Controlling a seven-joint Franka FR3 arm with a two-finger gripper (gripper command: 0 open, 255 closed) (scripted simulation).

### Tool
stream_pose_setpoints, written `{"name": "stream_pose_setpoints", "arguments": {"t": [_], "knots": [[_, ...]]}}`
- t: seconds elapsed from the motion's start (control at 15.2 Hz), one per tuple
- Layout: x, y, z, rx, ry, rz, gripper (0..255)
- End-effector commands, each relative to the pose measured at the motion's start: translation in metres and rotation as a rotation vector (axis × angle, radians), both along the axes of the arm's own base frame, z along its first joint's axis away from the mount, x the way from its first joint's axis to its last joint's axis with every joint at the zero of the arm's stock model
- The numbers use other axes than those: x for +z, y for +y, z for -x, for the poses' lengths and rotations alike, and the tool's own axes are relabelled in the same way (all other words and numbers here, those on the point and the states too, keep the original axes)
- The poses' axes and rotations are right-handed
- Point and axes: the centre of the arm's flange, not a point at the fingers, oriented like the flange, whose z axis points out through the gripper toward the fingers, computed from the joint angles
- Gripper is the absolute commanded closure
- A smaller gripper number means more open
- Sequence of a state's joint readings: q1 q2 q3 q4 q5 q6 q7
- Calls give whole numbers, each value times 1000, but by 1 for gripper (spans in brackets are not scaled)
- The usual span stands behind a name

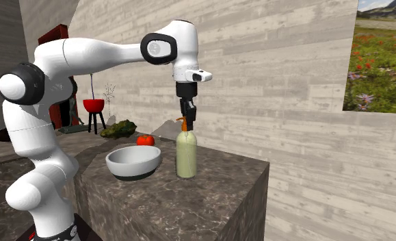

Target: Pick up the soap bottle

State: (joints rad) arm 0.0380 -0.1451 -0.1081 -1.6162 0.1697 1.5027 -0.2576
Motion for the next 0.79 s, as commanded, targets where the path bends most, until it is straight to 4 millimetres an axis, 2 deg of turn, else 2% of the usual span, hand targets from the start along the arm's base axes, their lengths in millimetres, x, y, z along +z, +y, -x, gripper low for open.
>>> {"name": "stream_pose_setpoints", "arguments": {"t": [0.0,0.59,0.73], "knots": [[11,-1,1,0,0,0,255],[59,-1,1,0,0,0,255],[59,-1,1,0,0,0,255]]}}
